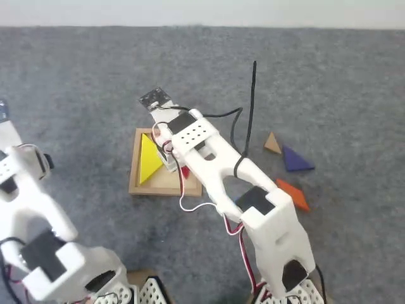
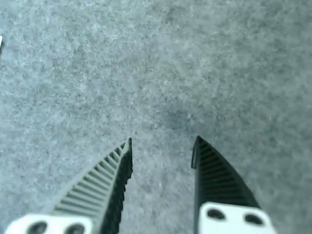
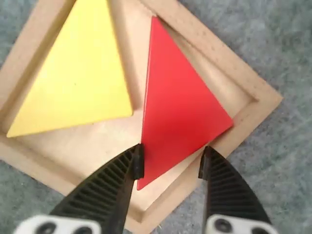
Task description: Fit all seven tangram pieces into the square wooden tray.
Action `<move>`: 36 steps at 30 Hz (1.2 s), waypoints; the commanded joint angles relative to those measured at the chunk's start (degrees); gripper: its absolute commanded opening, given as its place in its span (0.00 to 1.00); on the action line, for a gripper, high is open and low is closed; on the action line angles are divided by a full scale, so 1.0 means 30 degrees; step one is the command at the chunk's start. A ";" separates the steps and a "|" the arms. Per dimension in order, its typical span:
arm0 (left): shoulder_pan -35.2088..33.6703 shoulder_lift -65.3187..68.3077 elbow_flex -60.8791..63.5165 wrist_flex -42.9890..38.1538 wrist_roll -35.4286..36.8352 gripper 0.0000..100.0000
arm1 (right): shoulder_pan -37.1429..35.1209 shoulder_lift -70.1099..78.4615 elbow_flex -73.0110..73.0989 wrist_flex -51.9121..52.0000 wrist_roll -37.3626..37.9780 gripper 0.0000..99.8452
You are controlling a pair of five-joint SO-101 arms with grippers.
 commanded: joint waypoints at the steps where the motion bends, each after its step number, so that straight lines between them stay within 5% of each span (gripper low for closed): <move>1: -0.0029 0.0264 -0.1216 -0.0440 -0.0469 0.20 | -0.1158 0.0044 -0.1055 0.1245 -0.1172 0.17; 8: -0.0117 0.0059 -0.1363 -0.0322 -0.0469 0.20 | -0.2300 0.0249 -0.2081 0.3121 -0.3106 0.17; 15: -0.0117 -0.0176 -0.1216 -0.0264 -0.0469 0.20 | -0.0571 0.1275 -0.2637 0.2711 -0.4454 0.17; 36: -0.0117 -0.0176 -0.1363 0.0088 -0.0498 0.20 | -0.0073 0.2007 -0.3370 0.2447 -0.4278 0.06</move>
